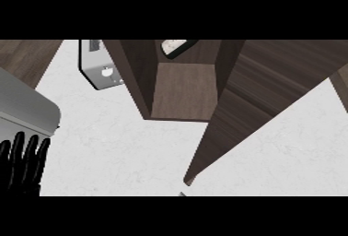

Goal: Pick up the wine, place it into the cabinet and close the cabinet

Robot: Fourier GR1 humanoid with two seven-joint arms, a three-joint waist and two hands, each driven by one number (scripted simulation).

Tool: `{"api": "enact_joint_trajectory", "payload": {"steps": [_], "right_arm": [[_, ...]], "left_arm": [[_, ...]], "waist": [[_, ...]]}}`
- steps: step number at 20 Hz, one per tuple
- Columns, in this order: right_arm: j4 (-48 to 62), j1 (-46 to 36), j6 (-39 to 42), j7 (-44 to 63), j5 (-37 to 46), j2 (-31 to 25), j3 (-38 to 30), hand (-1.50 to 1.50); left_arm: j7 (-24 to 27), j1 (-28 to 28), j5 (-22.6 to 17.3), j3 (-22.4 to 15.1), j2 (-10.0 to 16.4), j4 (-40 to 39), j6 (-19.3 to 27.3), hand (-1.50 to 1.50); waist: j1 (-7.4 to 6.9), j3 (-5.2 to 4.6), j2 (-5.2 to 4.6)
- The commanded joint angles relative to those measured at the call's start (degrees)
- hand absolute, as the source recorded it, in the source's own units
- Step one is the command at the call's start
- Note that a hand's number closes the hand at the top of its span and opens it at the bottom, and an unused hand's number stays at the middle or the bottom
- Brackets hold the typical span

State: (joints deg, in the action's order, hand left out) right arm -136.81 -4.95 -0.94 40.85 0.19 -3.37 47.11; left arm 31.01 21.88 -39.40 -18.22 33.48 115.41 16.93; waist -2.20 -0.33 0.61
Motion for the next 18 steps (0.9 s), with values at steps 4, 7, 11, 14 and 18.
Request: {"api": "enact_joint_trajectory", "payload": {"steps": [4,7,11,14,18], "right_arm": [[7.6,-17.5,-13.2,-0.1,-0.7,3.1,6.0,1.5],[10.9,-23.6,-17.7,-0.3,-1.6,3.1,5.7,1.5],[19.7,-33.6,-21.0,-0.2,-6.7,3.1,0.0,1.5],[25.6,-42.2,-24.4,-1.3,-13.3,3.2,-4.5,1.5],[38.8,-54.5,-24.4,-4.7,-18.4,3.3,-8.8,1.5]], "left_arm": [[0.5,2.9,-5.5,7.3,3.9,-0.8,-7.6,-1.5],[-0.5,2.9,-7.7,9.4,5.5,-0.7,-10.3,-1.5],[0.6,3.7,-9.0,11.3,6.3,-1.9,-14.0,-1.5],[-2.5,3.6,-13.2,16.3,9.2,-0.1,-15.2,-1.5],[-1.4,5.0,-13.6,16.9,8.6,-0.6,-17.7,-1.5]], "waist": [[-0.7,0.0,-0.44],[-0.78,-0.02,-0.36],[-2.0,-0.07,-0.7],[-2.09,0.14,-0.79],[-3.29,0.11,-0.99]]}}
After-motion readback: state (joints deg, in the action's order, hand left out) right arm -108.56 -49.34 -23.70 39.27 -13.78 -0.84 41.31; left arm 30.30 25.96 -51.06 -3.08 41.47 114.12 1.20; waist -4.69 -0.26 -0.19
